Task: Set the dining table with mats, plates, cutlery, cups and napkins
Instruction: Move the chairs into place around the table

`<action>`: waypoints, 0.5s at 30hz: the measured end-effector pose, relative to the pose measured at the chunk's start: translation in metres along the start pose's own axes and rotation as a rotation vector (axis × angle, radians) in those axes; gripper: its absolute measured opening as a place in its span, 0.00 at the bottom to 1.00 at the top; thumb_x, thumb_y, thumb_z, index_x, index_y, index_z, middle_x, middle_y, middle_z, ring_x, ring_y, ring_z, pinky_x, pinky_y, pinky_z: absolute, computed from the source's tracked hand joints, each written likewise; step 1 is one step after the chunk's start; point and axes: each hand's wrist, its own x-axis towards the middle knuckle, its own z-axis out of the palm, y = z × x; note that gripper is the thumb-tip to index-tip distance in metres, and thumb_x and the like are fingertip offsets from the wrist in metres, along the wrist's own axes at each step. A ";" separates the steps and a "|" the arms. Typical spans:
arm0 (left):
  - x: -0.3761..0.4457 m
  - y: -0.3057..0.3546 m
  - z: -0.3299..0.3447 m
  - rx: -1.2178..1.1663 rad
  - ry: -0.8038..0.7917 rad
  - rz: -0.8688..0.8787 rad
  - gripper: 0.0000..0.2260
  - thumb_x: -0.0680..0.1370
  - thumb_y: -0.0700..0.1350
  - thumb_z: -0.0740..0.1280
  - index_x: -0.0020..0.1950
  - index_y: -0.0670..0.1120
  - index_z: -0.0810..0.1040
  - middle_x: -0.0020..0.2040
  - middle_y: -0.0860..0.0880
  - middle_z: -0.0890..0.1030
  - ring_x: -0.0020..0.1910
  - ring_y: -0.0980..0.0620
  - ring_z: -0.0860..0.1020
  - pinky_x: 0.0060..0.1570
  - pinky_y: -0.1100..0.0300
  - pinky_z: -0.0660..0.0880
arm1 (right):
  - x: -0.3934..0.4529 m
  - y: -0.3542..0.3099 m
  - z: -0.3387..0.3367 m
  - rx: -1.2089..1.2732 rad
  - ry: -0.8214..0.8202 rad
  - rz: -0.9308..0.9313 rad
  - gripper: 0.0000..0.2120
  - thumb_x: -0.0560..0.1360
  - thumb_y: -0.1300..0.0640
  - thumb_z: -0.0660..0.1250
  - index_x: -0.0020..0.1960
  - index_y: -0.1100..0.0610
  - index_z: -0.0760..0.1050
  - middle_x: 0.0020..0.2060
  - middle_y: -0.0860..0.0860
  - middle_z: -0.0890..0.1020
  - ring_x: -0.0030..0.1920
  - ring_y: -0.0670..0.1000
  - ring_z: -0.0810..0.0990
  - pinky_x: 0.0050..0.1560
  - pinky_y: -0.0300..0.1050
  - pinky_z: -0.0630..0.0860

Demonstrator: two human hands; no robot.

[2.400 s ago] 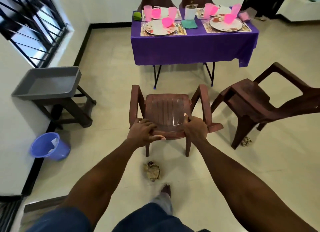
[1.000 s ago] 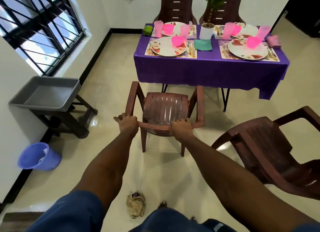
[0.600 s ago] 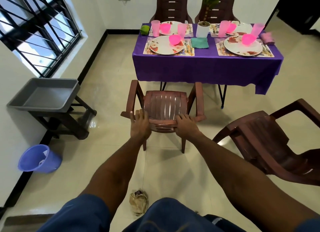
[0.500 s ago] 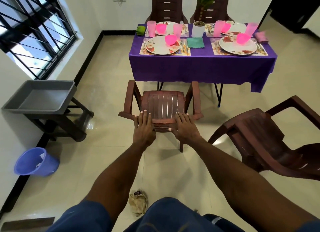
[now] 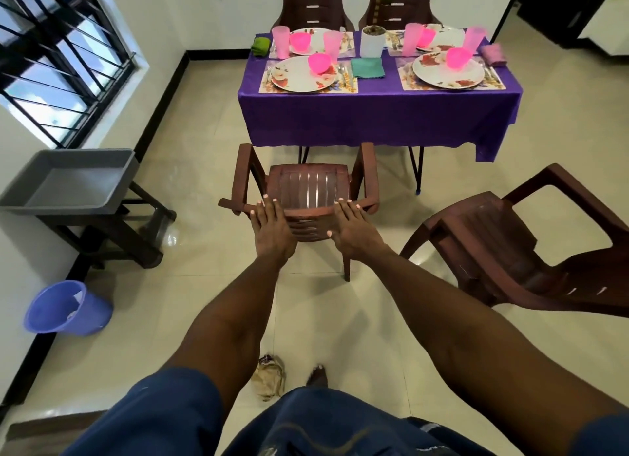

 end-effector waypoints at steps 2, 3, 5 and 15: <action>-0.017 0.015 0.002 -0.034 0.093 0.012 0.34 0.76 0.44 0.61 0.79 0.40 0.50 0.78 0.37 0.53 0.78 0.36 0.50 0.75 0.42 0.45 | -0.021 0.004 -0.006 0.046 0.067 0.013 0.32 0.81 0.49 0.57 0.79 0.61 0.50 0.78 0.58 0.54 0.78 0.59 0.50 0.76 0.53 0.46; -0.029 0.029 0.006 -0.048 0.143 0.041 0.33 0.75 0.43 0.62 0.78 0.40 0.54 0.77 0.37 0.57 0.76 0.36 0.55 0.75 0.41 0.50 | -0.034 0.010 -0.008 0.048 0.100 0.020 0.30 0.81 0.51 0.58 0.77 0.62 0.55 0.77 0.59 0.59 0.77 0.60 0.56 0.76 0.54 0.52; -0.055 0.061 0.017 -0.102 0.196 0.086 0.30 0.72 0.40 0.63 0.74 0.40 0.61 0.71 0.37 0.66 0.70 0.37 0.64 0.71 0.42 0.62 | -0.060 0.029 -0.008 0.004 0.150 0.023 0.21 0.78 0.55 0.59 0.70 0.61 0.67 0.69 0.59 0.71 0.69 0.60 0.69 0.70 0.54 0.64; -0.185 0.324 0.075 -0.326 0.084 0.330 0.15 0.74 0.40 0.64 0.60 0.42 0.75 0.55 0.42 0.77 0.56 0.40 0.75 0.57 0.48 0.70 | -0.260 0.216 -0.033 -0.083 0.330 0.201 0.11 0.76 0.60 0.61 0.56 0.59 0.79 0.51 0.57 0.83 0.51 0.59 0.80 0.56 0.54 0.75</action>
